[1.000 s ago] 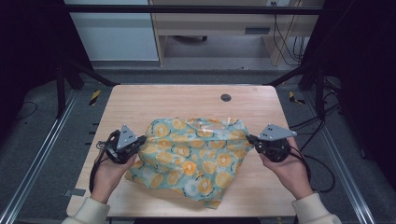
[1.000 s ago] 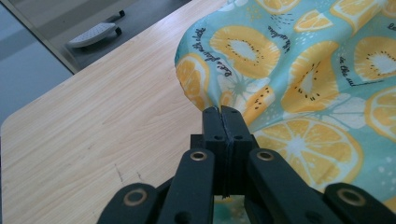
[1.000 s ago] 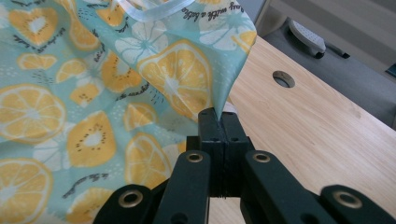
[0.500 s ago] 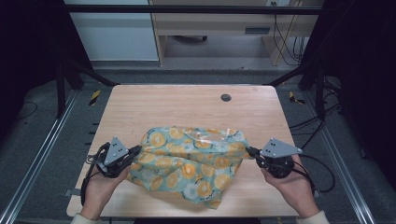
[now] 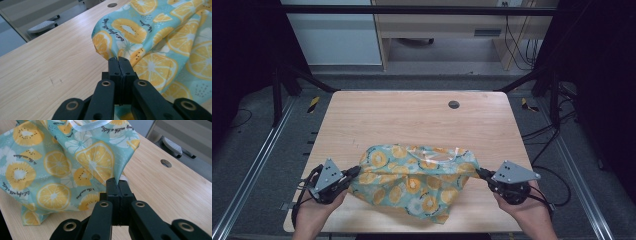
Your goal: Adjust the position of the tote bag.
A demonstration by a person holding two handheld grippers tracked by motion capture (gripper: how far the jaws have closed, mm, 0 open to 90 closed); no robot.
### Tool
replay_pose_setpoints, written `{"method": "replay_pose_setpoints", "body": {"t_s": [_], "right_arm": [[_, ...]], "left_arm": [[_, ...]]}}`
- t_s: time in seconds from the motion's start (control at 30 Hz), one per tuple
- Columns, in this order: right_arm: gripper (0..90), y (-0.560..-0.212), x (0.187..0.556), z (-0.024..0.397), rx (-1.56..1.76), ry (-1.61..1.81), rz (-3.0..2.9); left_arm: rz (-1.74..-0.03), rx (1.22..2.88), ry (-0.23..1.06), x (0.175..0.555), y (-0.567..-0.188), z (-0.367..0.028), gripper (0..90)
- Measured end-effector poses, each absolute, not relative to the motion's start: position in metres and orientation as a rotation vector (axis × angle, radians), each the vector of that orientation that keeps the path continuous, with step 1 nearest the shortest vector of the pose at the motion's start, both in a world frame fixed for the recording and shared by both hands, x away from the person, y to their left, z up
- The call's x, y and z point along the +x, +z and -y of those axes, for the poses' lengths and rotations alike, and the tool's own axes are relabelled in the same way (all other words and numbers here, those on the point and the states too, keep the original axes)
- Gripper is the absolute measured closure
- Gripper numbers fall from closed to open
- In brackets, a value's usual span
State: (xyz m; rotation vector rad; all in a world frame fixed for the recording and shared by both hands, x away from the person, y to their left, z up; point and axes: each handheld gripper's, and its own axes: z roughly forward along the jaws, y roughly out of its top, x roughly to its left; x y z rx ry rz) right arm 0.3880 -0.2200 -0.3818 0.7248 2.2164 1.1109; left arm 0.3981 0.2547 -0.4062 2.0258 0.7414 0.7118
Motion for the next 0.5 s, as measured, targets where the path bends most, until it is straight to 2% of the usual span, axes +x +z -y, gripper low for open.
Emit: {"method": "replay_pose_setpoints", "body": {"t_s": [0.5], "right_arm": [[90.0, -0.389, 0.371, 0.221, 0.698, 1.153, -2.232]], "left_arm": [[-0.672, 2.045, 0.681, 0.373, -0.413, -0.255, 90.0]]}}
